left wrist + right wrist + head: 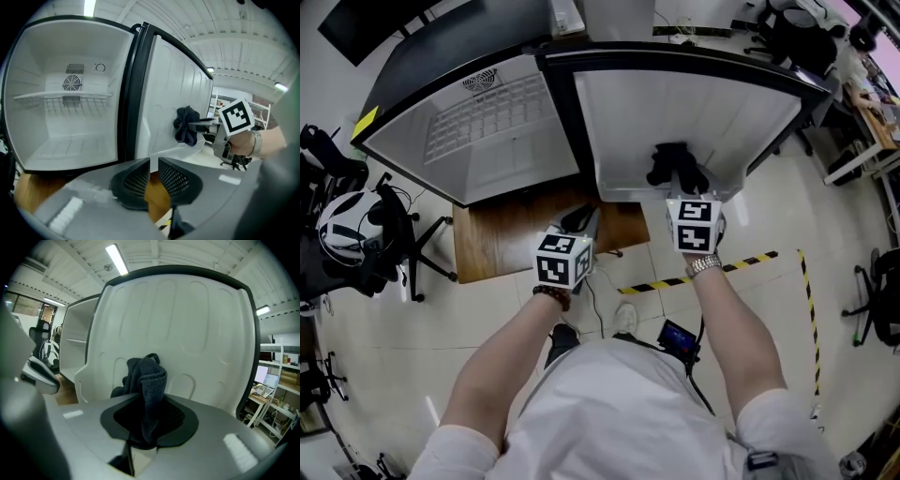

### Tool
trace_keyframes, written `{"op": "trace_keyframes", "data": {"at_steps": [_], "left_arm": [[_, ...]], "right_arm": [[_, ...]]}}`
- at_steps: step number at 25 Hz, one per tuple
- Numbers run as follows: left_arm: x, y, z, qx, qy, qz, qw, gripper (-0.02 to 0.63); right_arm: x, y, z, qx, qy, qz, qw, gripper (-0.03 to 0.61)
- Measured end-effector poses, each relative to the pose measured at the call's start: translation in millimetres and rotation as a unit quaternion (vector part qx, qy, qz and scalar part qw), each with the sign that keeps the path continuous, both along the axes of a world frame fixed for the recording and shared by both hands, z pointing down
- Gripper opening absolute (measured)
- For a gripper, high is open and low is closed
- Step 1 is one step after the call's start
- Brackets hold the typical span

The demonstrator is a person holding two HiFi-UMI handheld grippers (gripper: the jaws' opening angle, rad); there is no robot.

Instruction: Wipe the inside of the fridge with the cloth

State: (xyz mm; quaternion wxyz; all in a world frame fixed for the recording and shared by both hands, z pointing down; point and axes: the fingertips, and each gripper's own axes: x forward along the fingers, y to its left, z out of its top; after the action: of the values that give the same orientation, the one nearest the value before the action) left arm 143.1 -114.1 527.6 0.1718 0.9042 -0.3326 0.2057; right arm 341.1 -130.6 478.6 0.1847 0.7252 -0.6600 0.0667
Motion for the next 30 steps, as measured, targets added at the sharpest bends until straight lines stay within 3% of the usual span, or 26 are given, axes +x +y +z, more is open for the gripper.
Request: {"op": "trace_keyframes", "data": {"at_steps": [11,20,26,30], "left_arm": [[51,6,17,-0.081,0.058,0.012,0.9950,0.097],[76,4,24,-0.112,0.074,0.016,0.9909,0.120],[81,-5,25,-0.160,0.123,-0.007,0.9793,0.150],[86,-11,21,-0.199,0.186,-0.021,0.9619,0.157]], "right_arm": [[72,35,-5,-0.004,0.009,0.073,0.997,0.092],[103,58,-13,0.000,0.010,0.104,0.995,0.092],[109,67,-17,0.008,0.012,0.100,0.995,0.092],[97,78,-25,0.025,0.009,0.080,0.996,0.092]]}}
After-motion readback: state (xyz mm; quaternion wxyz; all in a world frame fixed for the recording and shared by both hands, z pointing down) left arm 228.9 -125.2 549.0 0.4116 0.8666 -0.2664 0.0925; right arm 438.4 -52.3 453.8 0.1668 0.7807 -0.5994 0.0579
